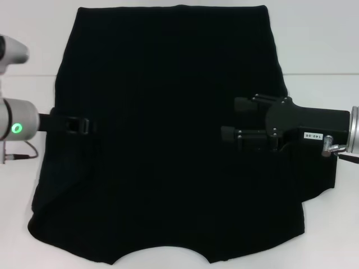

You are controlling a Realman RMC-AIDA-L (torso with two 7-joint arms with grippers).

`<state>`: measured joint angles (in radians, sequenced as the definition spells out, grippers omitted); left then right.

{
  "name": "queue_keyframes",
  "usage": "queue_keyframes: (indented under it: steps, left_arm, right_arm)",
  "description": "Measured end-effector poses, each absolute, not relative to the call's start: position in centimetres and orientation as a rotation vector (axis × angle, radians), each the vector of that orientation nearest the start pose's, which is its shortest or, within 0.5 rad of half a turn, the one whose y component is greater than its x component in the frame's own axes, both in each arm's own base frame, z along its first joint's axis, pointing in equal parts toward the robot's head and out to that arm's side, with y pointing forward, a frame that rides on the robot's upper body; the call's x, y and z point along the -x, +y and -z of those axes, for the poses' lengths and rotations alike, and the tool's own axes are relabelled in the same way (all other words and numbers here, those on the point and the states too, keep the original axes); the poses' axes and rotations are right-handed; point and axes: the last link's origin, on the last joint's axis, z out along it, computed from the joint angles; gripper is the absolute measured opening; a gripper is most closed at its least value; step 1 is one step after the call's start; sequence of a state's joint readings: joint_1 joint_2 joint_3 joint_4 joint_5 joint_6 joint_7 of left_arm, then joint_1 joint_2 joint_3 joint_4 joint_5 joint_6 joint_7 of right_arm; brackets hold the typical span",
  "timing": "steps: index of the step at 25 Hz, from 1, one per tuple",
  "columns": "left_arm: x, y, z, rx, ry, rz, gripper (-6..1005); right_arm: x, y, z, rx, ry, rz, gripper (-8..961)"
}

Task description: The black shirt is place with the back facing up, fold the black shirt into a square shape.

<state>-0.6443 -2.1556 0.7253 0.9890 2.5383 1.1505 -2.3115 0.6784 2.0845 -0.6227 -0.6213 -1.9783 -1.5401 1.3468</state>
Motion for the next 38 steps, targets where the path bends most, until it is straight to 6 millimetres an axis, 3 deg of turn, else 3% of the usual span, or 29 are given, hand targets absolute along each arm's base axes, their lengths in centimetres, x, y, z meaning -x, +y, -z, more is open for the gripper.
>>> queue_keyframes:
  steps: [4,8,14,19,24,32,38]
  left_arm:
    - [25.9,40.5,-1.5,2.197,-1.308,0.212,1]
    - [25.6,40.9,-1.3,2.197,-1.296,0.246,1]
    - [23.8,40.6,-1.7,2.286,-1.218,0.386,173]
    - [21.2,39.1,-1.0,2.478,-0.964,0.714,393]
    - [20.0,37.0,0.7,2.587,-0.624,0.968,584]
    - [20.1,34.6,4.5,2.652,-0.147,0.909,805]
    - [20.4,33.8,5.5,2.687,-0.018,0.857,936]
  right_arm:
    - [-21.3,37.0,-0.3,2.705,0.446,-0.813,912]
    - [-21.6,37.5,-0.7,2.658,0.466,-0.812,912]
    - [-23.0,38.7,-2.2,2.552,0.637,-0.774,912]
    - [-25.1,39.9,-5.2,2.432,0.949,-0.726,912]
    - [-27.6,40.6,-8.1,2.281,1.254,-0.615,911]
    - [-29.9,40.6,-10.5,2.144,1.472,-0.374,911]
    - [-30.9,40.2,-10.2,2.094,1.564,-0.194,911]
